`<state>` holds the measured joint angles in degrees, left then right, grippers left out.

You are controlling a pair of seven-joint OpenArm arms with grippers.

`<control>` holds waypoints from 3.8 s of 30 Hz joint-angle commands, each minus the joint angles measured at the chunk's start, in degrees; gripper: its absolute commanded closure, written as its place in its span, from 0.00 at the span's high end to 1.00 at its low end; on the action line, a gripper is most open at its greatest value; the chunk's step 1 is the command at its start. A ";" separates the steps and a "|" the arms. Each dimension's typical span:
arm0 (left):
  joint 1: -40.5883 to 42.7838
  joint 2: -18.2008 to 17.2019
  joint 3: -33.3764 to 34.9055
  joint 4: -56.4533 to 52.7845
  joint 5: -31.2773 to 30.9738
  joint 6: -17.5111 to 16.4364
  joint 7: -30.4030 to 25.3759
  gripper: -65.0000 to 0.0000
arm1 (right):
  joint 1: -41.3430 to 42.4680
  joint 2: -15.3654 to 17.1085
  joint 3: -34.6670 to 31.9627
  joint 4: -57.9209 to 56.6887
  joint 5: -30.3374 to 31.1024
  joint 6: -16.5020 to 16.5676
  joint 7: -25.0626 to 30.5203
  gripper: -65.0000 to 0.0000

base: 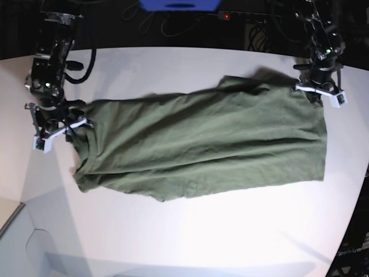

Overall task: Layout the t-shirt on the table in an organized manner, then fold the t-shirt properly
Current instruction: 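Regrasp the t-shirt ends with both grippers and lift slightly, then pull the t-shirt end with the right gripper away from the left gripper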

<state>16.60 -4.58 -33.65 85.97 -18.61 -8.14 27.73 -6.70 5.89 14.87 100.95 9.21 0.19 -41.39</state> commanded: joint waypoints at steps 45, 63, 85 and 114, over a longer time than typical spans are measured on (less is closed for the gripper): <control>-3.72 -0.65 -3.76 26.07 0.28 0.27 1.24 0.00 | -0.73 2.59 -0.15 5.82 -0.11 10.06 0.73 0.00; -38.62 -7.86 -5.69 -14.55 0.81 0.27 12.67 0.00 | 31.27 5.14 -13.51 -25.30 -0.38 10.06 1.17 0.00; -40.12 -9.79 -1.56 -19.12 0.19 0.10 11.09 0.62 | 25.73 7.08 -9.20 -16.59 -0.20 9.97 2.92 0.47; -20.07 -6.98 5.65 -15.51 -9.04 0.10 1.94 0.17 | 5.95 3.03 -9.12 -2.44 -0.29 9.97 2.84 0.47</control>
<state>-2.48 -10.74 -27.92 69.36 -27.24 -7.77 30.61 -1.61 8.43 5.58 97.47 8.91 10.28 -39.86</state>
